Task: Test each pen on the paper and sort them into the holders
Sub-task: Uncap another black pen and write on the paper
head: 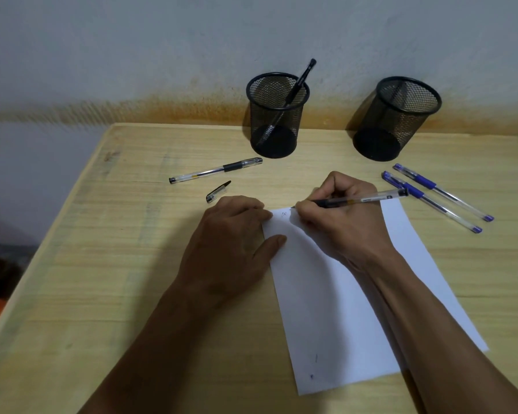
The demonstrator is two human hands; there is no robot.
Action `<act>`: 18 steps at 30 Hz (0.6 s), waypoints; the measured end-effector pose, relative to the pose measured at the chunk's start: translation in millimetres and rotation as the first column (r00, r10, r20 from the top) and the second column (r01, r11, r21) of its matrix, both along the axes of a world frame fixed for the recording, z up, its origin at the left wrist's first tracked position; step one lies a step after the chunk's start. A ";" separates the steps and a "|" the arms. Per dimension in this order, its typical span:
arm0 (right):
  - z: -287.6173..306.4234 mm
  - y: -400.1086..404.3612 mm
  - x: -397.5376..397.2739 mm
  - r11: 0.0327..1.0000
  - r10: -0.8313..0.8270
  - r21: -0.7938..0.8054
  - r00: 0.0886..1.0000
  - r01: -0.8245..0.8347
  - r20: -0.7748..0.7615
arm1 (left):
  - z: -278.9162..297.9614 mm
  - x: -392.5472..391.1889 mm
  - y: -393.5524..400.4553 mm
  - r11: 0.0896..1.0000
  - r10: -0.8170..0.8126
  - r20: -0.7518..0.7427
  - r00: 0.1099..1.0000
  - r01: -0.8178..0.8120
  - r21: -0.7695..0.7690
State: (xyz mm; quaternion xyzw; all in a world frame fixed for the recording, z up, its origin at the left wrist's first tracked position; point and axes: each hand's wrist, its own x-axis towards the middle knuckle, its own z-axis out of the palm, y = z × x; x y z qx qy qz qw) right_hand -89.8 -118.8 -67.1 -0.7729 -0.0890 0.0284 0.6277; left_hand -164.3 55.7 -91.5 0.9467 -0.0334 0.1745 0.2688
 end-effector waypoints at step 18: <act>36.5 -23.1 -29.1 0.990 0.025 0.142 0.993 -0.009 -0.114 | 22.5 10.9 16.4 0.848 0.525 -0.041 0.850 -0.518 0.115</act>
